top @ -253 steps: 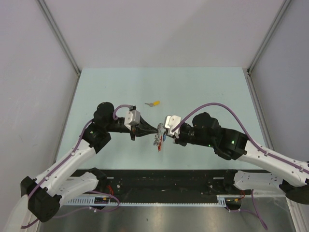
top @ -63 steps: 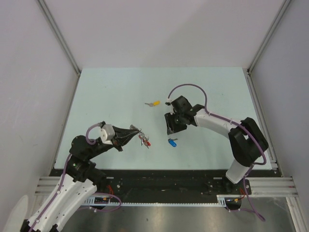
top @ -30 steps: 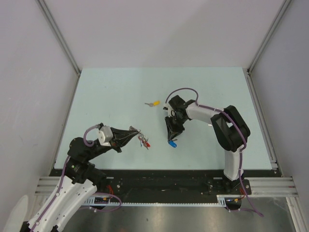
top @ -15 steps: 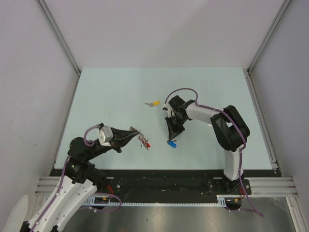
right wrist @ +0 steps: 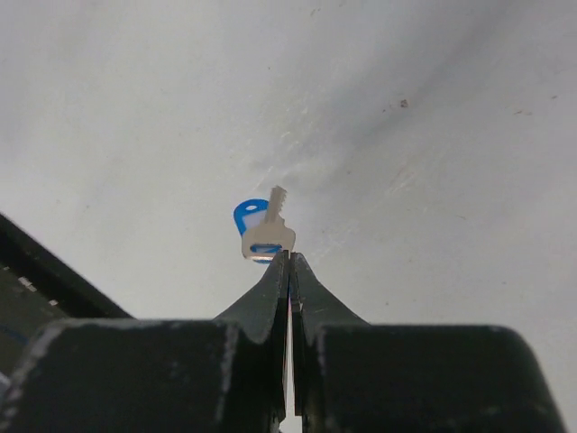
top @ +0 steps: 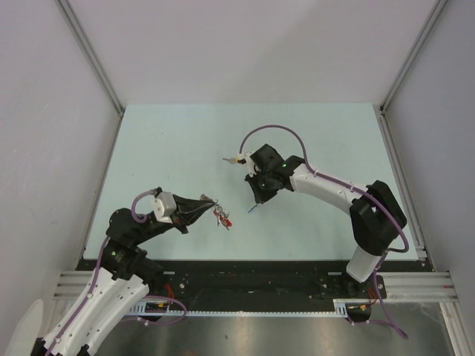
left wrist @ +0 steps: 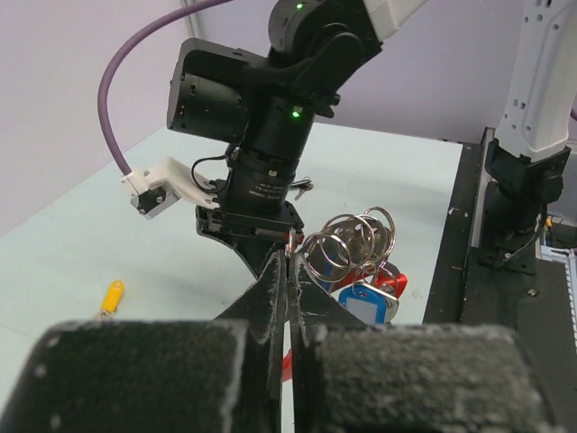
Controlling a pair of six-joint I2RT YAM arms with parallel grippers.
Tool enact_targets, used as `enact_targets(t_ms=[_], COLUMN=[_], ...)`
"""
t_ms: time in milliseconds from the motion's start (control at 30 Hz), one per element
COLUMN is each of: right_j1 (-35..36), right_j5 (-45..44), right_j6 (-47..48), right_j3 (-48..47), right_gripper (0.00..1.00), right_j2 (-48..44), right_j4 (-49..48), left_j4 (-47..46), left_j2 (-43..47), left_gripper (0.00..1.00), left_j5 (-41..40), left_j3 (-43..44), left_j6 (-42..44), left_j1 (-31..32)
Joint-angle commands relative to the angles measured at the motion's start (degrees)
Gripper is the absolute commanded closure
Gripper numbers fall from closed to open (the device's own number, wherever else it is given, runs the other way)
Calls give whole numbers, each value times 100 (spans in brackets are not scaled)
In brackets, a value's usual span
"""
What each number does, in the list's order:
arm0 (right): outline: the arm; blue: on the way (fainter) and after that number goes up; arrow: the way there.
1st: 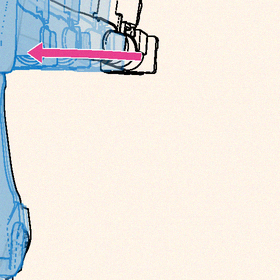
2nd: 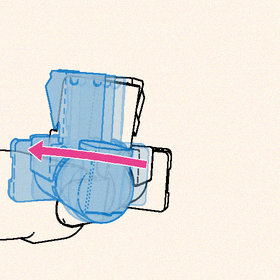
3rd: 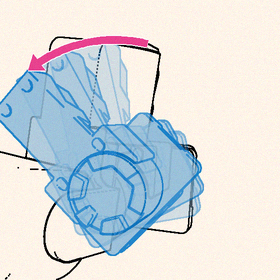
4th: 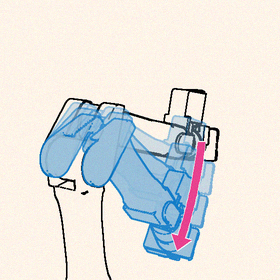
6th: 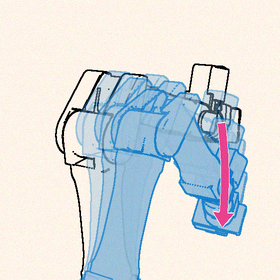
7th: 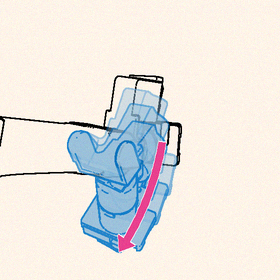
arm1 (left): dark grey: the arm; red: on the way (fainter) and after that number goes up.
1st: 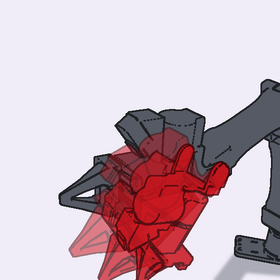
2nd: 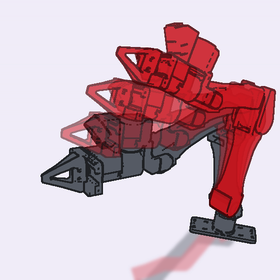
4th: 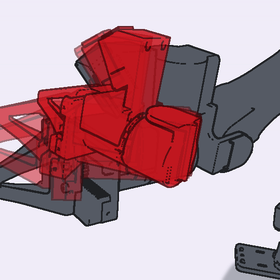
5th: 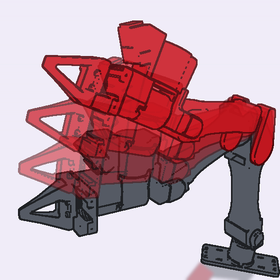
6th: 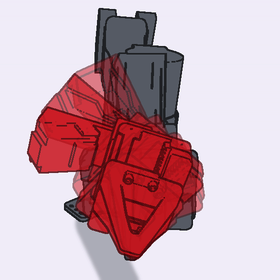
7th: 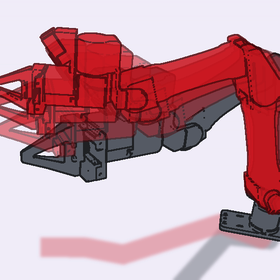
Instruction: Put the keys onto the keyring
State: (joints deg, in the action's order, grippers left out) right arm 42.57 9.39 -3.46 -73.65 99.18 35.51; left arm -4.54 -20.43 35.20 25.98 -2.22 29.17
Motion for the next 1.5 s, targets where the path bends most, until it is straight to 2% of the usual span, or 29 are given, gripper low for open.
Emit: enact_targets(t_ms=[0,133,233,500,800,900,1200,1467], right_j1=[339,848,1043,1368,1685,1685,1404,1166], right_j5=[-1288,-2219,-2476,-2626,-2732,-2644,-1933,-1422], right_j6=[329,487,505,399,30,-110,-321,-401], right_j3=[271,658,869,1378,1608,1608,1599,1555], right_gripper=[100,100,100,100,100,98,84,83], right_j2=[-153,-100,-83,-144,-4,-21,-302,-373], right_j4=[-393,-860,-1300,-2029,-2189,-2118,-1714,-1617], left_j4=[-179,-162,-144,-135,-135,-127,-127,-135], left_j2=[3,39,39,65,170,162,144,118], left_gripper=[100,100,100,100,100,100,100,100], left_j5=[66,-48,-83,-198,-400,-400,-382,-356], left_j3=[83,65,57,57,30,22,22,30], left_j6=[-130,-103,-103,-112,-112,-112,-121,-130], left_j1=[-60,-52,-52,-52,-52,-52,-52,-60])
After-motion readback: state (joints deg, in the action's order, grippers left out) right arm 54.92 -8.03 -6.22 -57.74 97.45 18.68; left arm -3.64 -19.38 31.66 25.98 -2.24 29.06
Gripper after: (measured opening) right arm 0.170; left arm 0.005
